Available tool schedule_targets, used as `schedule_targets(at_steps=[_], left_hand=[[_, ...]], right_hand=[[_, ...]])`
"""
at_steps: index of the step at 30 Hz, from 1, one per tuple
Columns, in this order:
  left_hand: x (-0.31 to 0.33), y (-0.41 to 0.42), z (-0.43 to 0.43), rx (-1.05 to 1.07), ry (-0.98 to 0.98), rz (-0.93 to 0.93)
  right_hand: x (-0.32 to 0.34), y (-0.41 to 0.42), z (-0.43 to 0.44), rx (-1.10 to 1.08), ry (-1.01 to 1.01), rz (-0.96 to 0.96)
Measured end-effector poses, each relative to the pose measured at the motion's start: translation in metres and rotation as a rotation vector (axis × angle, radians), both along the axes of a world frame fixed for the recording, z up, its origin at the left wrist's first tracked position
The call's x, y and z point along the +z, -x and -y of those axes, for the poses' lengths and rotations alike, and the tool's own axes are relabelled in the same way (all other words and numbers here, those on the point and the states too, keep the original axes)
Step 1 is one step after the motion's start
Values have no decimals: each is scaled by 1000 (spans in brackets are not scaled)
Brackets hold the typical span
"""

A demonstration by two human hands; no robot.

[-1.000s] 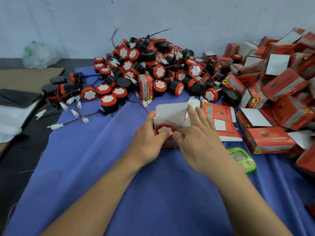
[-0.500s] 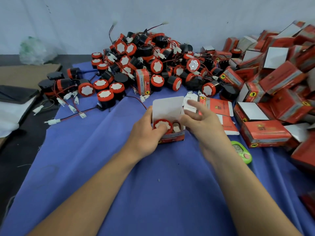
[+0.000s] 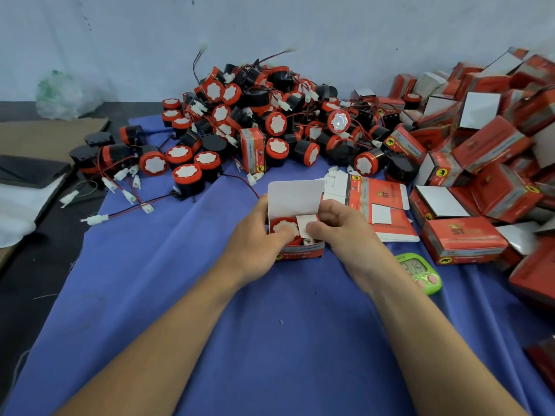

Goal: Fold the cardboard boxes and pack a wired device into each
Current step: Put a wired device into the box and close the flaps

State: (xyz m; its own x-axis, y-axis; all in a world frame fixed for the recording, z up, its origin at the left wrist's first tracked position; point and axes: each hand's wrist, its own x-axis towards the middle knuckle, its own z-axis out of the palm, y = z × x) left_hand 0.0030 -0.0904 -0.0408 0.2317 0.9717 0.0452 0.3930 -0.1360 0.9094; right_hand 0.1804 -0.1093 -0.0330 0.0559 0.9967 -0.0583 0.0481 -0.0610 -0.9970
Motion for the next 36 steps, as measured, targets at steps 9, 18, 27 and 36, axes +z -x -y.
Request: schedule_targets(at_steps=[9, 18, 27, 36], left_hand=[[3, -7, 12, 50, -67, 22], [5, -17, 18, 486, -78, 64], [8, -18, 20, 448, 131, 375], [16, 30, -3, -161, 298, 512]], right_hand=[[-3, 0, -2, -11, 18, -52], [-6, 6, 1, 164, -20, -69], [-1, 9, 3, 154, -85, 86], [-4, 15, -1, 8, -23, 126]])
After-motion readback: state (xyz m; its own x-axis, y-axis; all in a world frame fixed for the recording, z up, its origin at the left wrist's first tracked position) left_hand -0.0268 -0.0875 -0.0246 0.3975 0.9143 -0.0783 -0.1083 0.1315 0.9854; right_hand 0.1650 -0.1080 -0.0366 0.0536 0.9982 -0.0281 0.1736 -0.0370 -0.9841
